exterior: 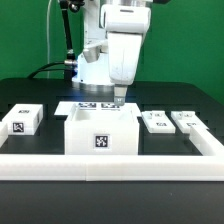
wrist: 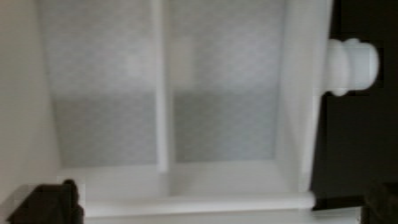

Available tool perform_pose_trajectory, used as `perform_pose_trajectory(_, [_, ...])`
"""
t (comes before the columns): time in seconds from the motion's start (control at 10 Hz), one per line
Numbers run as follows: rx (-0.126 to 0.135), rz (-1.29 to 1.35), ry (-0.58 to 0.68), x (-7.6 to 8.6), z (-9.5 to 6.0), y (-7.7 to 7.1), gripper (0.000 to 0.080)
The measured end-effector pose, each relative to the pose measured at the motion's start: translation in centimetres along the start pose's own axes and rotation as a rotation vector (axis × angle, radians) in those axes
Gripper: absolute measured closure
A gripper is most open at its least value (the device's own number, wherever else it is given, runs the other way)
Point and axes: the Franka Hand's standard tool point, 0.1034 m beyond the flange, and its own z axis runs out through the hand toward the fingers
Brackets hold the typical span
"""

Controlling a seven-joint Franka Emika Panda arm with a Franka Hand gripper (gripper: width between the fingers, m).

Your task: Assemble cabinet

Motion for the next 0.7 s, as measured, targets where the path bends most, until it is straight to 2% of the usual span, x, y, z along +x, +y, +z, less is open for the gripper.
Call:
perform_pose_trajectory(0.5, [0.034,-0.002,0.005,-0.1,2.1,-4.4,0.0001])
perform_pose_trajectory(0.7, [0.051,-0.009,0.008,-0.1,3.3,-4.9,0.0001])
